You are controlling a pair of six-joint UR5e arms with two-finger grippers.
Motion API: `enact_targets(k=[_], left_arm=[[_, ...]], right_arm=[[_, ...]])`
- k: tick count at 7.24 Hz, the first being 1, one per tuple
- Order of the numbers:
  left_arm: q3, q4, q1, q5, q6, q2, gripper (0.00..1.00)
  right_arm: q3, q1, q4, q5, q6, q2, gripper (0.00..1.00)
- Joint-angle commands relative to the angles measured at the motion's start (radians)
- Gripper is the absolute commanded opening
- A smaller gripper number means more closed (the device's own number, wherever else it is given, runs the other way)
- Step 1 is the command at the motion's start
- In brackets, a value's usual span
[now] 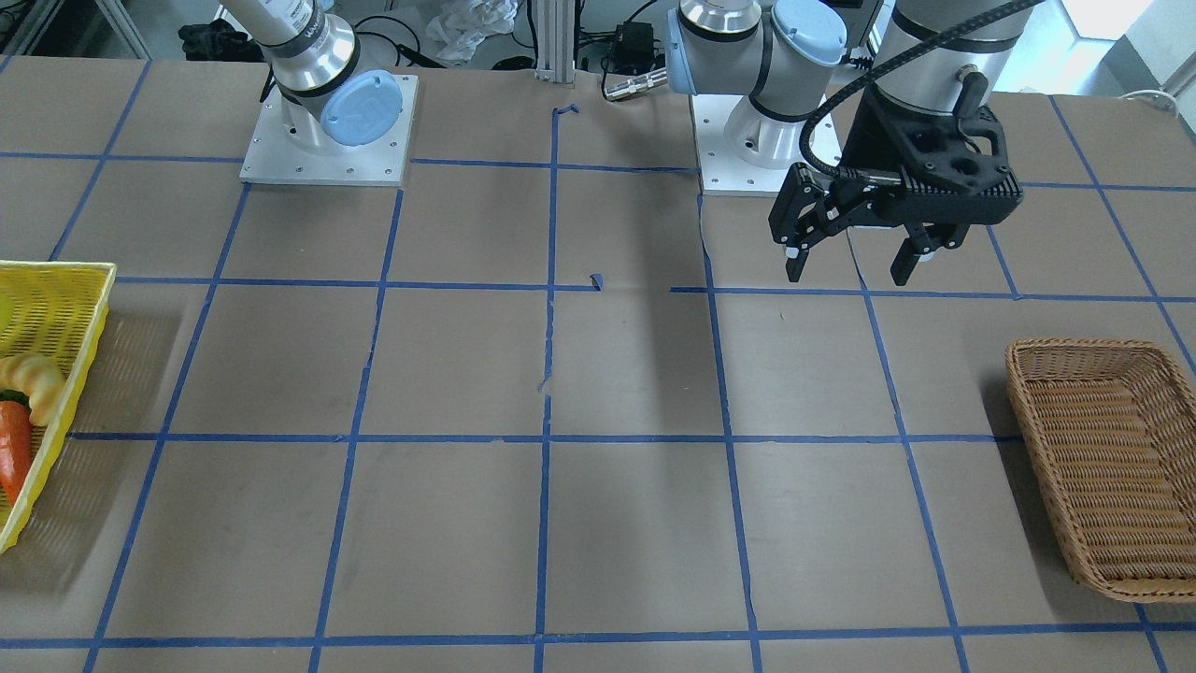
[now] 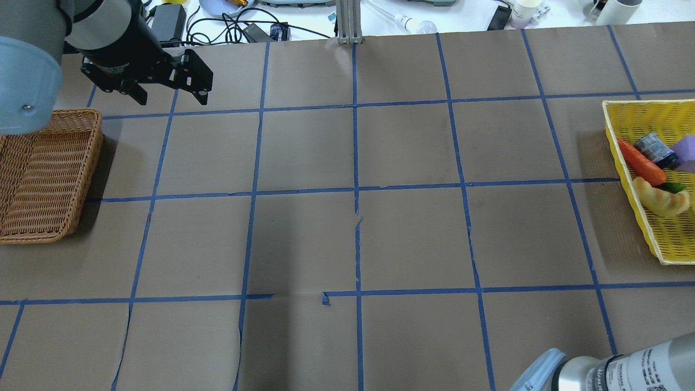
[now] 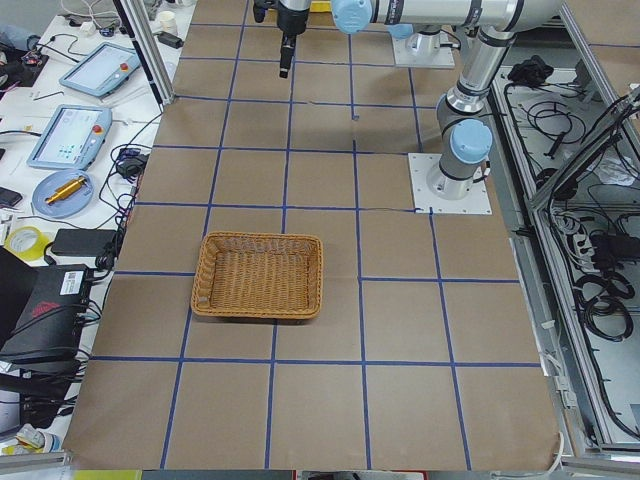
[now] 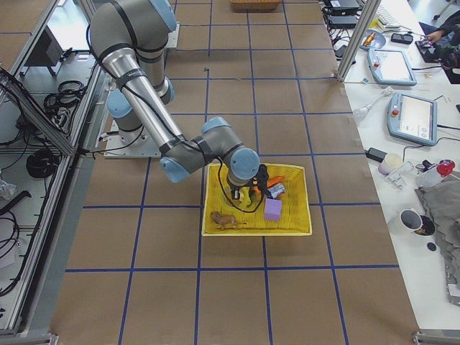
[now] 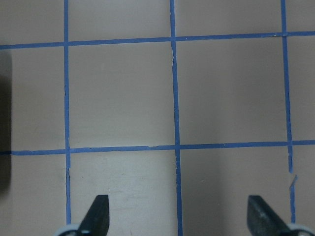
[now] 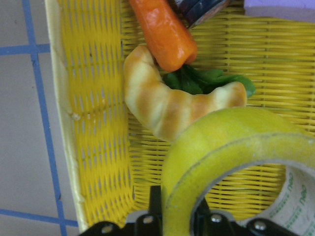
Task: Transfer tape with both arms
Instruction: 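Carry the tape roll with the right gripper toward the table center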
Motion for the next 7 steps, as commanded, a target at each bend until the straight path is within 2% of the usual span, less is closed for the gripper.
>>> enact_targets(k=[1,2,3,4,5,7], left_arm=[[0.001,0.000,0.001,0.000,0.000,-0.001,1.00],[0.000,0.000,0.001,0.000,0.000,-0.001,1.00],[0.001,0.000,0.001,0.000,0.000,0.001,1.00],[0.001,0.000,0.002,0.000,0.002,0.001,1.00],[0.003,0.000,0.004,0.000,0.002,0.001,1.00],[0.004,0.000,0.004,0.000,0.002,0.001,1.00]], right_arm=[[-0.017,0.104,0.039,-0.014,0.046,-0.133,0.00],[-0.029,0.215,0.039,-0.011,0.136,-0.156,0.00],[-0.026,0.389,0.025,-0.014,0.331,-0.150,0.00],[-0.029,0.578,0.014,-0.014,0.603,-0.141,0.00],[-0.038,0.751,-0.044,-0.015,0.848,-0.103,0.00],[-0.086,0.999,-0.172,-0.070,1.200,0.023,0.00]])
